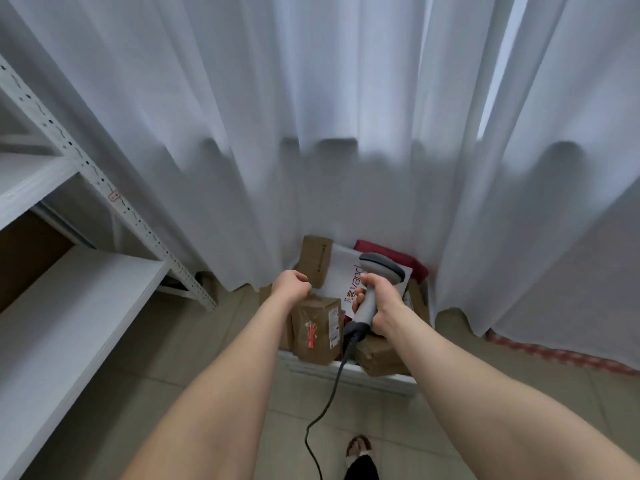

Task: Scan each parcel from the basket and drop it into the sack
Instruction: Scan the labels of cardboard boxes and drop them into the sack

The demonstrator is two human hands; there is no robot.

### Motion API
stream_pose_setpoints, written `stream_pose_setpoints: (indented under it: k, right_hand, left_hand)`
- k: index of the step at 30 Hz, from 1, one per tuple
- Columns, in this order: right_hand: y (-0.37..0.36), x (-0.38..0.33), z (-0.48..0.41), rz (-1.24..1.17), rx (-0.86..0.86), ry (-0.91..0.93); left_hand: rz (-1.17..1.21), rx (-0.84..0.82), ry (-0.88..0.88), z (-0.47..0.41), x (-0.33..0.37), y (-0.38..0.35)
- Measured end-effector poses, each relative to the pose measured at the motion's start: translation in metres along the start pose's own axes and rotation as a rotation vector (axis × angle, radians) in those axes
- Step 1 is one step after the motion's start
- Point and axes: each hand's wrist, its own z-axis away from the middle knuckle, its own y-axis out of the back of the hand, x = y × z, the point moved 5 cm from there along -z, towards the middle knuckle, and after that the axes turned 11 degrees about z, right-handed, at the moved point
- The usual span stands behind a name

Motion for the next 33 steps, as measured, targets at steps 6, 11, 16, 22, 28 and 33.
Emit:
stream_pose_setpoints:
  k: [6,11,16,22,28,33]
  right_hand:
    - [-0.033,-0.050,-0.100,-0.008,0.032,-0.057]
    - [-0.051,-0.074,-0.170,-0.027,0.054,-0.111]
    - [-0.062,-0.086,-0.240,0.029,0.087,-0.171]
    - [-0.067,-0.090,-0.321,-0.002,0.085,-0.218]
    - [-0.074,-0.078,-0.405,0.020,0.149,-0.200]
    - [-0.091,-0.057,-0.454,0.025,0.111,-0.187]
  left_hand:
    - [-0.057,-0.049,0.049,-0.114,0.021,-0.018]
    - [-0.092,-0.054,0.073,-0.190,0.026,-0.030]
    - [-0.105,-0.093,0.153,-0.252,0.017,-0.039]
    - [-0.080,-0.046,0.188,-0.330,-0.006,-0.040]
    - [0.044,-0.093,0.211,-0.408,-0.024,-0.060]
    - [0.087,-0.154,0.225,-0.458,-0.036,-0.086]
